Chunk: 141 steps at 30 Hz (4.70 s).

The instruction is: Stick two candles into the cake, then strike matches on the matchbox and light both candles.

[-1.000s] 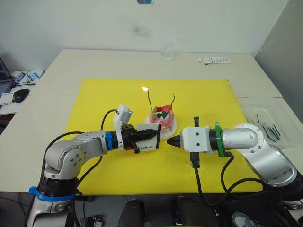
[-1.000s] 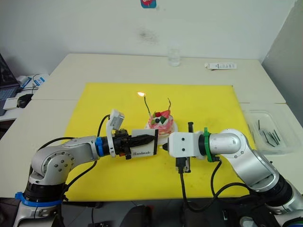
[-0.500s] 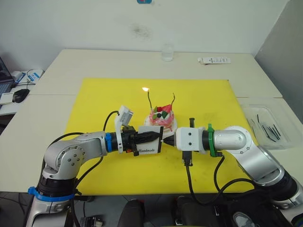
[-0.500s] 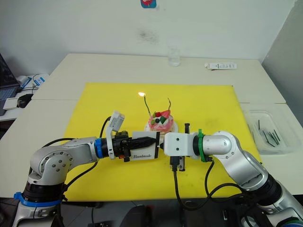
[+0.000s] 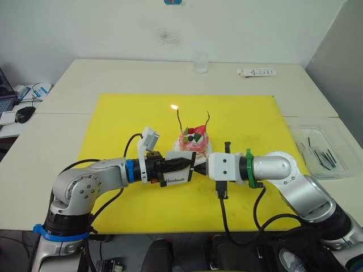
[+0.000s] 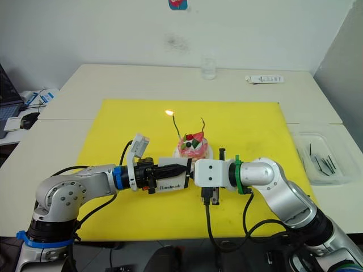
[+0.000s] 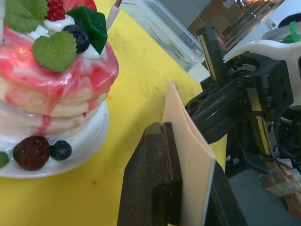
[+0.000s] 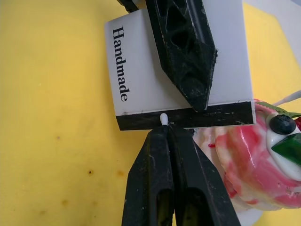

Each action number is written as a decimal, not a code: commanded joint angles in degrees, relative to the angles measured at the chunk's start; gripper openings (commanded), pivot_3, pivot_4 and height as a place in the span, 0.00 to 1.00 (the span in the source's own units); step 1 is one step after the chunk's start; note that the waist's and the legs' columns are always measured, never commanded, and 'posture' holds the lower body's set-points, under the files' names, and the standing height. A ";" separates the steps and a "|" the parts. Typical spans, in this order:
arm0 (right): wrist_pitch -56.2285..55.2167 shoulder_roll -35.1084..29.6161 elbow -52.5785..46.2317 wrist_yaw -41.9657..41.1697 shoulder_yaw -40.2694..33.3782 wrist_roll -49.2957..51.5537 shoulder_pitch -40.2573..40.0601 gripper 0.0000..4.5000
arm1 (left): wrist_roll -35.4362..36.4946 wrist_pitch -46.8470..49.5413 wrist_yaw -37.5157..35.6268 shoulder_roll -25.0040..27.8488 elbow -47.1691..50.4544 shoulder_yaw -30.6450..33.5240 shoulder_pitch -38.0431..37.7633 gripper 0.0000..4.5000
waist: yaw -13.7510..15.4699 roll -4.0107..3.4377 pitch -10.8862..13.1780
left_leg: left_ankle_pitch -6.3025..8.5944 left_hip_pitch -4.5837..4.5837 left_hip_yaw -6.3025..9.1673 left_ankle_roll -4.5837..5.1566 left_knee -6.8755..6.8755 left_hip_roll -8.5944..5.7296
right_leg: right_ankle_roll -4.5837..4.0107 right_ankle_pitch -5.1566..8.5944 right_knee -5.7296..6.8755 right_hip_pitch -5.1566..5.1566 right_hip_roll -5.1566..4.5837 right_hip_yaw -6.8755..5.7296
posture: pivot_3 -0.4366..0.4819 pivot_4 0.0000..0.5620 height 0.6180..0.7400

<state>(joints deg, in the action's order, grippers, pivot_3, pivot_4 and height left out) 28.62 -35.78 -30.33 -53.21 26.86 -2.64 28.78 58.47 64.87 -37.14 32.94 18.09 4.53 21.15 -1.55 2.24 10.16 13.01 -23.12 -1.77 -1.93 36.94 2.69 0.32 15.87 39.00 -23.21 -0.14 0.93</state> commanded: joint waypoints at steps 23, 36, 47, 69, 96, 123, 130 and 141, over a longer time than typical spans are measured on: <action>17.04 -2.67 -6.21 -2.28 -11.14 14.46 0.99 0.01 | -1.89 -5.52 -8.30 11.42 3.75 2.44 1.72 0.00 | 0.04 0.04 0.03 | 0.00 0.01 -0.05 -0.01 -0.05 -0.01 | -0.02 0.01 -0.01 0.00 -0.08 0.01 | 0.48 0.27 1.00; 31.18 -4.67 -4.63 11.22 -23.12 17.51 -12.23 0.01 | -7.00 -9.72 -13.93 13.10 9.13 -3.25 -2.62 0.00 | -0.09 0.06 0.02 | 0.00 0.02 -0.05 0.00 -0.05 0.01 | -0.04 0.02 -0.01 -0.03 -0.03 0.03 | 0.48 0.27 1.00; 22.23 0.51 -1.64 18.65 -23.14 15.75 -17.06 0.37 | -8.86 -11.17 -15.25 13.05 9.53 -4.84 -3.27 0.00 | -0.09 0.05 0.03 | 0.01 -0.06 -0.07 0.00 -0.05 -0.03 | -0.03 0.03 -0.06 -0.05 0.05 0.04 | 0.48 0.27 1.00; -6.60 9.86 8.41 21.56 -22.61 12.07 -28.57 0.68 | -10.66 -11.49 -17.20 13.37 8.58 -4.84 -3.78 0.00 | -0.08 0.05 0.03 | 0.00 0.01 -0.05 0.00 -0.05 0.01 | -0.03 0.03 0.00 -0.02 0.08 0.04 | 0.48 0.27 1.00; 4.14 8.49 -2.76 21.18 -20.99 13.38 -25.41 0.01 | -7.27 -8.24 -12.72 10.02 6.54 -1.72 -3.79 0.00 | -0.04 0.08 -0.02 | 0.00 0.06 -0.07 0.00 -0.03 0.00 | -0.04 0.02 0.03 0.03 0.06 0.05 | 0.48 0.27 1.00; 7.29 -3.56 -8.81 9.42 -6.31 12.04 -1.69 0.01 | 12.82 8.14 10.42 -2.54 -1.69 6.46 7.08 0.00 | -0.05 0.09 -0.01 | 0.00 0.03 0.00 -0.01 0.00 -0.01 | -0.02 0.01 0.03 0.03 0.05 0.01 | 0.48 0.27 1.00; 6.06 -3.42 -8.29 8.73 -7.08 11.38 -1.99 0.01 | 13.14 7.90 10.85 -2.12 -1.18 6.35 6.64 0.00 | -0.03 0.09 -0.01 | 0.00 0.03 0.00 -0.01 -0.01 -0.01 | -0.02 0.01 0.02 0.02 0.02 0.01 | 0.48 0.27 1.00; 5.86 -3.46 -7.95 8.73 -8.27 10.65 -1.84 0.01 | 12.68 7.12 10.74 -1.94 -0.71 5.80 6.20 0.00 | -0.02 0.09 -0.01 | 0.00 0.03 0.00 -0.01 -0.01 -0.01 | -0.02 0.01 0.02 0.03 0.00 0.01 | 0.48 0.27 1.00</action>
<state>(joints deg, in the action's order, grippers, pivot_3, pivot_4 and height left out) 35.24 -39.23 -37.56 -44.70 19.74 8.20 26.18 70.00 73.04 -25.86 30.73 15.48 9.42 27.00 -1.58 2.33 10.15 13.01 -23.09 -1.77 -1.94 36.93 2.68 0.30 15.88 39.02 -23.19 -0.14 0.94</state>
